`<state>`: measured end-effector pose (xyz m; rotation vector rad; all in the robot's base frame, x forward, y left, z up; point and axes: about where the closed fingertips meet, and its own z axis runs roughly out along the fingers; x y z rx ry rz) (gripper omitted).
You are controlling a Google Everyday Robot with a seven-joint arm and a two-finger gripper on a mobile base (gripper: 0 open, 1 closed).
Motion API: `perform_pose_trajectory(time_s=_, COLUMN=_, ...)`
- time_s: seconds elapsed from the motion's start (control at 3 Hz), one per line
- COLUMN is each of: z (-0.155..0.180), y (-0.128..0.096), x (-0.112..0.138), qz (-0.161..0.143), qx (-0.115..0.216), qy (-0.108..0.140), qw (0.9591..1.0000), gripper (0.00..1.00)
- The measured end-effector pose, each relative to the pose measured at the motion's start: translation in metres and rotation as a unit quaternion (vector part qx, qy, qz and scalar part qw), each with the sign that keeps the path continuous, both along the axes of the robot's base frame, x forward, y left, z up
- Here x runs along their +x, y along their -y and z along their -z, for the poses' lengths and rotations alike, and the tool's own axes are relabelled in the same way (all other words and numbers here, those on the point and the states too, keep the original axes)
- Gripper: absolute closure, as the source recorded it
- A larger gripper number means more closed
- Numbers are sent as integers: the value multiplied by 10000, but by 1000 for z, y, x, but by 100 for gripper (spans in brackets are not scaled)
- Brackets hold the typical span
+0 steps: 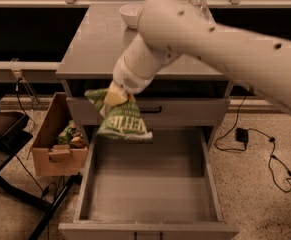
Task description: Pick green jalapeno chip bag from middle drawer and place on counter
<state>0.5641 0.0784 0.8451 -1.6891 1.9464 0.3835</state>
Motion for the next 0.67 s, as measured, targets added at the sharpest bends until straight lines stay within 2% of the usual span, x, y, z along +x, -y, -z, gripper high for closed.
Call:
perform_pose_trajectory(time_s=0.33, z=-69, y=32, x=25, qz=484, qx=183, qy=272, qw=9983, gripper=100)
perform_pose_trajectory(time_s=0.67, z=-69, y=31, x=31, qz=494, qx=174, qy=288, qw=9982, gripper=100)
